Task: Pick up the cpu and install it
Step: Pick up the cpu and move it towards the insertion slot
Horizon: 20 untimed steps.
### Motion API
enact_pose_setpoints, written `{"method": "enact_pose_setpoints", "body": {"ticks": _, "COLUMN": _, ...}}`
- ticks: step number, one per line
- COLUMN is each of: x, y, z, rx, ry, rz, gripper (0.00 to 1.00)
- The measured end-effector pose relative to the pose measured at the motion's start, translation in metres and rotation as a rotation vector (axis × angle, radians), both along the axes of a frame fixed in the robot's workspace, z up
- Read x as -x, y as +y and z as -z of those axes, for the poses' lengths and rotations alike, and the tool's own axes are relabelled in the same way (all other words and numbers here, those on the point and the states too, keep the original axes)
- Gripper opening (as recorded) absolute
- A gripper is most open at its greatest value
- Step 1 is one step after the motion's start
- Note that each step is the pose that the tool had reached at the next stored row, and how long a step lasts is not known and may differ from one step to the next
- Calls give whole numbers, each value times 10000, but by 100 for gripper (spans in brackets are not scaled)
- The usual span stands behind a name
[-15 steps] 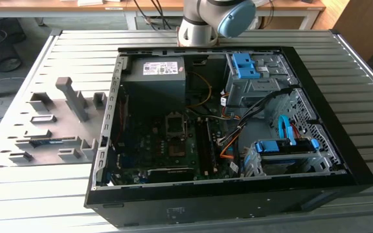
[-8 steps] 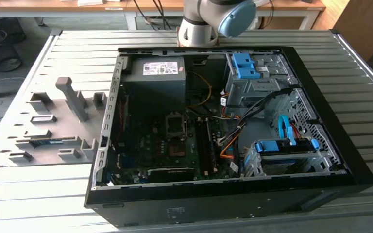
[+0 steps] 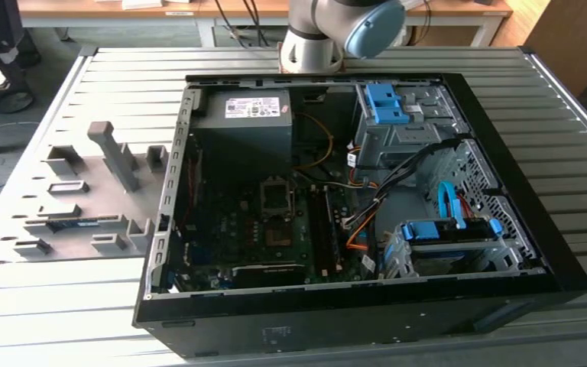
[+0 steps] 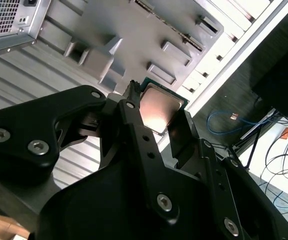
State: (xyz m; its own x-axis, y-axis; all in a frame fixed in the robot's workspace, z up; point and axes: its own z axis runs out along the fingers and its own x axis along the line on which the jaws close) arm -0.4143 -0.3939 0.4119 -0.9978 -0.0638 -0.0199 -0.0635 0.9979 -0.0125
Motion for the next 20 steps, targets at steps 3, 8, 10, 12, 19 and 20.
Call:
{"method": "enact_pose_setpoints", "body": {"ticks": 3, "x": -74, "y": 0, "z": 1, "rx": -1, "ry": -1, "rz": 0, "gripper": 47}}
{"method": "enact_pose_setpoints", "body": {"ticks": 8, "x": -197, "y": 0, "z": 3, "rx": 0, "ry": 2, "rz": 0, "gripper": 47}}
{"method": "enact_pose_setpoints", "body": {"ticks": 10, "x": -245, "y": 0, "z": 3, "rx": 0, "ry": 2, "rz": 0, "gripper": 47}}
{"method": "enact_pose_setpoints", "body": {"ticks": 12, "x": -292, "y": 0, "z": 4, "rx": 0, "ry": 2, "rz": -1, "gripper": 47}}
{"method": "enact_pose_setpoints", "body": {"ticks": 19, "x": -476, "y": 0, "z": 5, "rx": 1, "ry": 6, "rz": -1, "gripper": 47}}
{"method": "enact_pose_setpoints", "body": {"ticks": 20, "x": -502, "y": 0, "z": 6, "rx": 0, "ry": 5, "rz": 0, "gripper": 47}}
